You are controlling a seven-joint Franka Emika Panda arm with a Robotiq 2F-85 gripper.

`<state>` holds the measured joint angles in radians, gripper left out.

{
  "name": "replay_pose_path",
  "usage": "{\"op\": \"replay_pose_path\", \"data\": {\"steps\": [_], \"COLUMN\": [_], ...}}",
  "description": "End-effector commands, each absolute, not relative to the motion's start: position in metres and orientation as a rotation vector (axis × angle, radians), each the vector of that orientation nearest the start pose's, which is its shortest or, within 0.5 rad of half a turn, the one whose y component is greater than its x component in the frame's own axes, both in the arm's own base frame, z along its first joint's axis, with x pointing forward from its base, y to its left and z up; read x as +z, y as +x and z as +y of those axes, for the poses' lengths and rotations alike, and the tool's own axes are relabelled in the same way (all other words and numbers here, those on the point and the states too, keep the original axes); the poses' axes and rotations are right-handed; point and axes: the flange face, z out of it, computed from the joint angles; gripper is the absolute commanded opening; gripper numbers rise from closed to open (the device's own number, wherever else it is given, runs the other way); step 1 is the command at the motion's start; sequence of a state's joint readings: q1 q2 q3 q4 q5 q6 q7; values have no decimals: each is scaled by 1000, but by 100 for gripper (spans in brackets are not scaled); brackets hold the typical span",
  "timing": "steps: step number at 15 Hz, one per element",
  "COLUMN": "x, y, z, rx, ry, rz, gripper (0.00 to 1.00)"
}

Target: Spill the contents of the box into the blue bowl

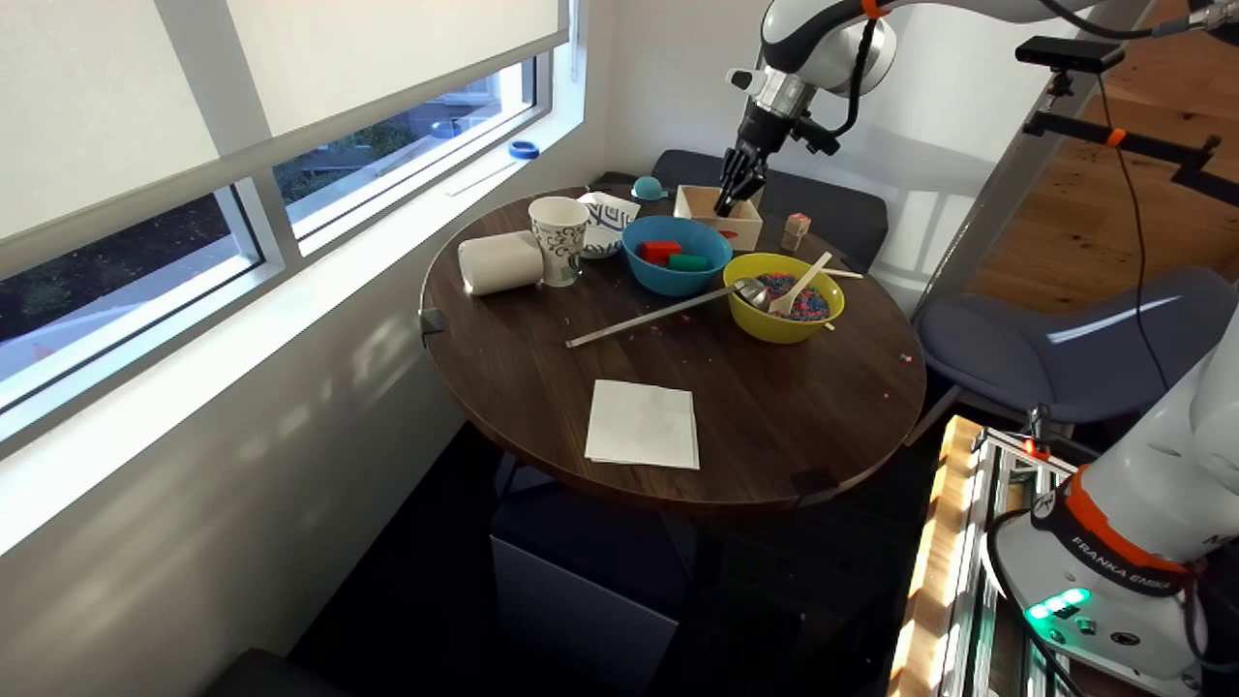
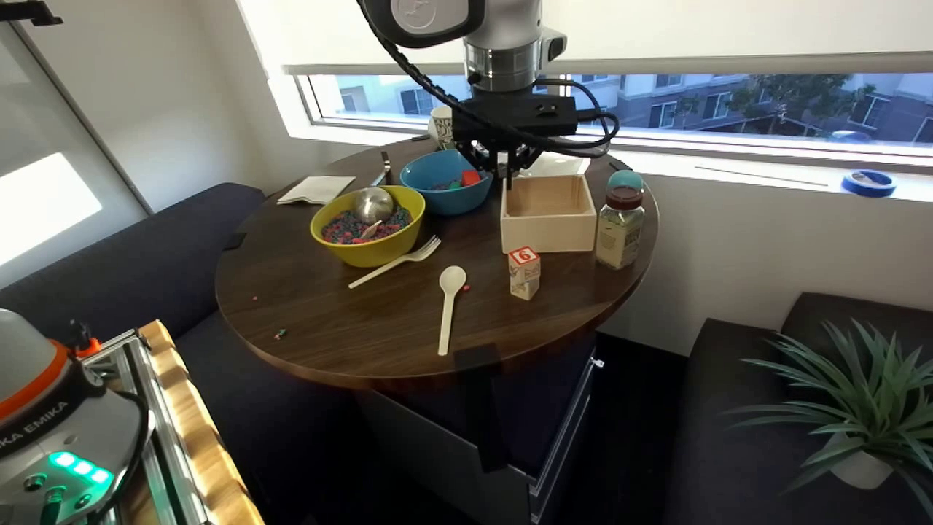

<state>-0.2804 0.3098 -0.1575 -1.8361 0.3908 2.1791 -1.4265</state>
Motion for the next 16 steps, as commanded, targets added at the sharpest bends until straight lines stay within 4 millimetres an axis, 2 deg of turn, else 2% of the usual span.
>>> {"op": "replay_pose_path", "data": {"steps": [1,5,7,8,11,15,16], "x": [385,423,438,444,462,466,469], "y": [582,580,580,580,582,575,591], "z": [-246,-226,-207,-195,-167,-139,-150], "rx": [-417,-492,-536,-560,-654,-694,-698], "ry": [-2779,-2760,-2765,-2763,-2820,-2962,-2910], "rz": [-1137,-1062,-1004,-936,-753,-488,-603], "gripper": [50,81,96,99,100,100,100]}}
